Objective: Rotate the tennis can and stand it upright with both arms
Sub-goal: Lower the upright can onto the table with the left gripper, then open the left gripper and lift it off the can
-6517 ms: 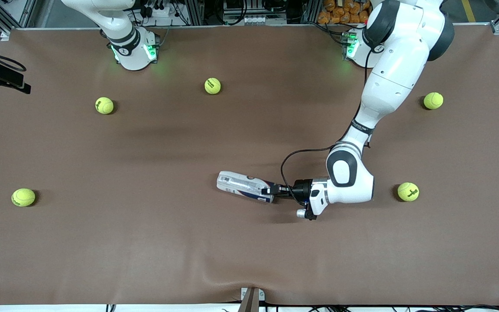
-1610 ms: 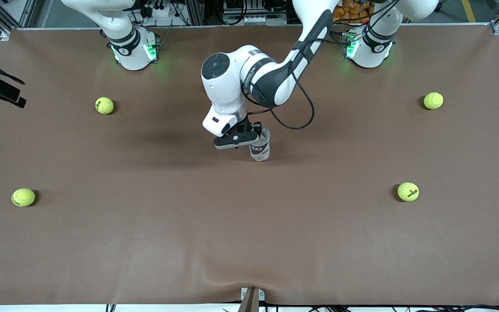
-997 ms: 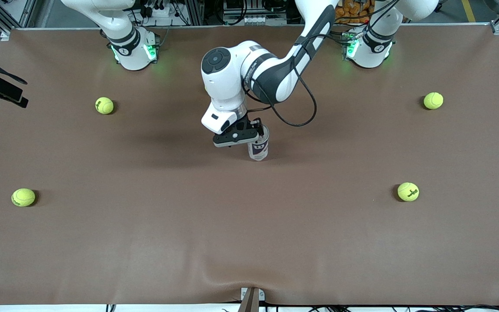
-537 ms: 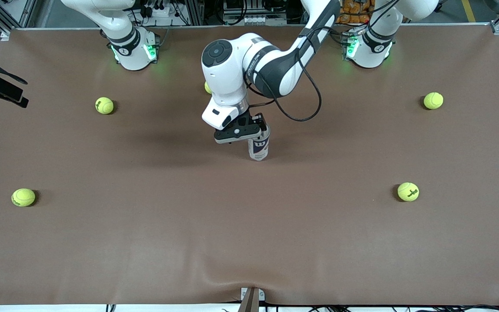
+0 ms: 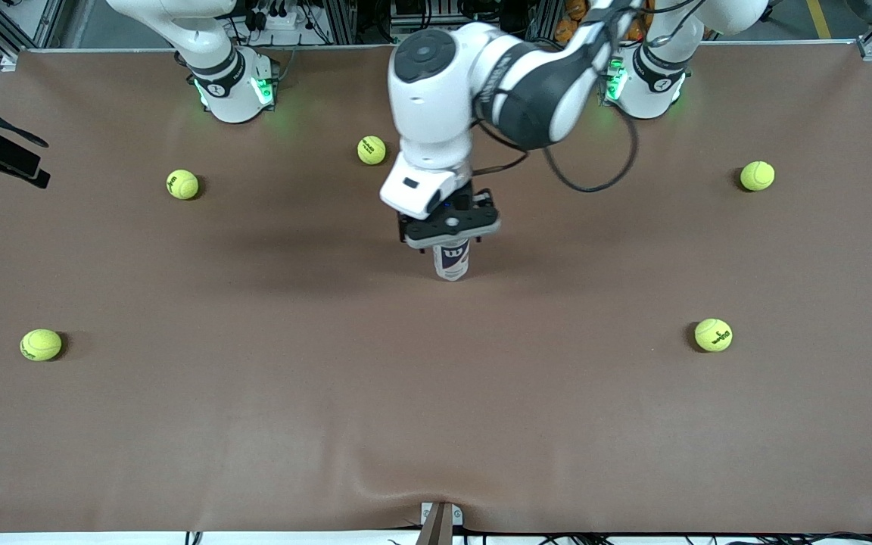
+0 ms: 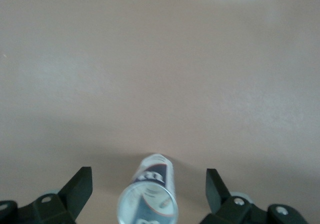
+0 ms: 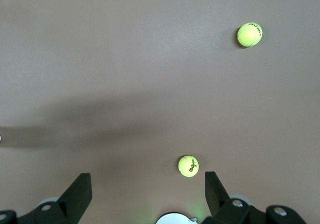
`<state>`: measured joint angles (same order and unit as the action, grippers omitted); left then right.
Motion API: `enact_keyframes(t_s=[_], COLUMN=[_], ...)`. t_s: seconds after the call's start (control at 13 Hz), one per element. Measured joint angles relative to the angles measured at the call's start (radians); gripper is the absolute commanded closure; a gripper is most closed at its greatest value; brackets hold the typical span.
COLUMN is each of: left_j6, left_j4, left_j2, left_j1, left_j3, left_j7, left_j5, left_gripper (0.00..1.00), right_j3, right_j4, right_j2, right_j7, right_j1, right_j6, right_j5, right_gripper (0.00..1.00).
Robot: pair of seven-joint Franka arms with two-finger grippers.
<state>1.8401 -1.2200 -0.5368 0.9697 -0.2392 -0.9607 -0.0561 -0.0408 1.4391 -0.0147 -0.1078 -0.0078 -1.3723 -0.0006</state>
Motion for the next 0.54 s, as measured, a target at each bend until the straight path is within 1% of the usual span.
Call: enact_keyframes(t_s=[0.15,0.38,0.54], left_j6=[-0.049,-0.122,-0.172], left_j4=[0.000,0.001,0.002], left_j2=[0.026,0.072,0.113], left_j1=[-0.017,-0.023,-0.053], left_j3=[-0.003,-0.031,-0.044], left_j7=[0.029,0.042,0.132], left_j5=[0.000,-0.009,-0.010], left_gripper=[0.00,0.00,0.00], right_j3=[0.000,0.000,0.000], right_j4=[0.000,0.000,0.000], right_j2=[0.000,0.000,0.000], right_j7=[0.000,0.000,0.000], right_j1=[0.000,0.000,0.000], right_j6=[0.000,0.000,0.000], right_j5=[0.000,0.000,0.000], right_gripper=[0.00,0.00,0.00])
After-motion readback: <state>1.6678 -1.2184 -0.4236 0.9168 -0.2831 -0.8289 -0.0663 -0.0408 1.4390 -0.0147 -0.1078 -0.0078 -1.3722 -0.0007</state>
